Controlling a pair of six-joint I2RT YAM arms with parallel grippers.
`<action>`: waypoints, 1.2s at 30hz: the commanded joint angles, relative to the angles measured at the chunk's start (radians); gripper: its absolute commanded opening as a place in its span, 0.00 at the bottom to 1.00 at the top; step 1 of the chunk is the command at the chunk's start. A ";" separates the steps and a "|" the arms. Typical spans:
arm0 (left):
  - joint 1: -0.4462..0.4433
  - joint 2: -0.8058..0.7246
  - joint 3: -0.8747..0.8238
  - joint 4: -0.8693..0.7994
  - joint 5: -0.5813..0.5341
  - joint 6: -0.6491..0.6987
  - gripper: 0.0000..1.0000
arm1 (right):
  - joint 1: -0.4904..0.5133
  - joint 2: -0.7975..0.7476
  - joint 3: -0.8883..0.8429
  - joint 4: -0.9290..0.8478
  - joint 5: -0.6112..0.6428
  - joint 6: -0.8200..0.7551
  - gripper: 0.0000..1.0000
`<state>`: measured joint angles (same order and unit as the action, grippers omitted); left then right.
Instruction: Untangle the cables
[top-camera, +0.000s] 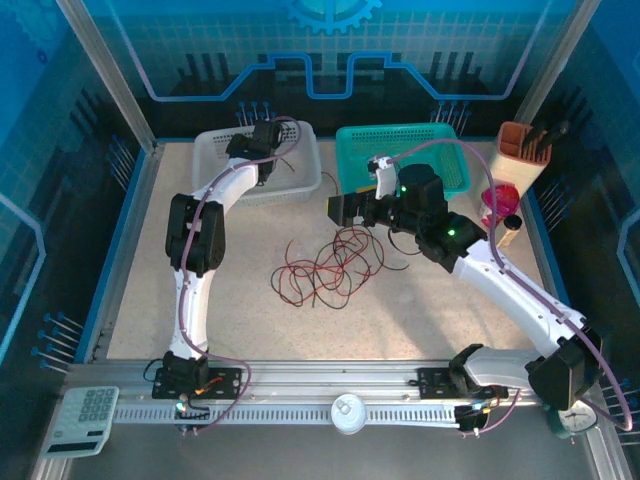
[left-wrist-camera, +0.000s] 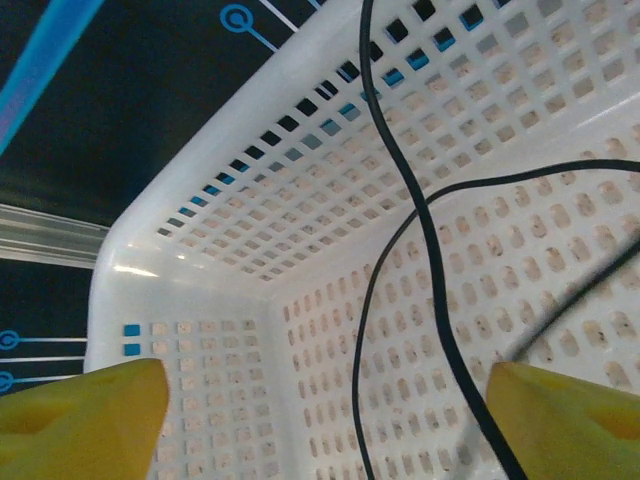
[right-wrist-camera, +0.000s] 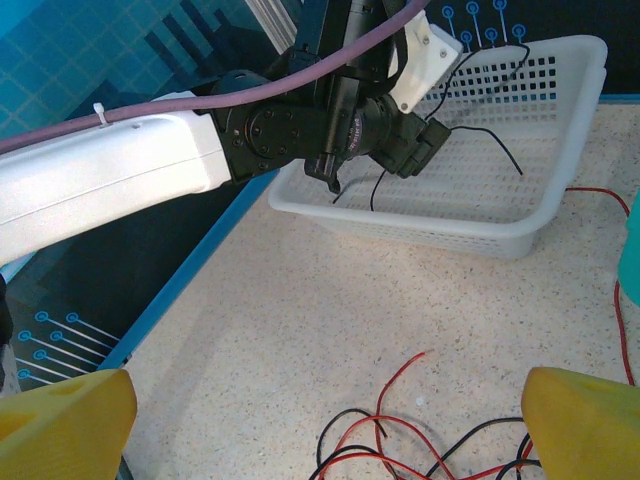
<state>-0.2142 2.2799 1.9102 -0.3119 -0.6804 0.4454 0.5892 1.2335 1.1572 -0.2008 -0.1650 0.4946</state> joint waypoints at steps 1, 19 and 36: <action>-0.005 -0.026 -0.002 -0.038 0.050 -0.042 0.86 | 0.011 -0.005 0.001 0.012 -0.008 0.009 1.00; 0.082 -0.139 0.149 -0.174 0.472 -0.624 0.71 | 0.004 0.021 0.003 0.030 -0.027 0.016 1.00; 0.101 -0.327 0.011 -0.105 0.742 -0.832 0.79 | -0.059 0.067 -0.021 -0.060 -0.074 0.010 0.95</action>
<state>-0.0940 2.0724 1.9587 -0.4496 -0.0204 -0.3656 0.5514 1.2873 1.1561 -0.2165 -0.2146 0.5056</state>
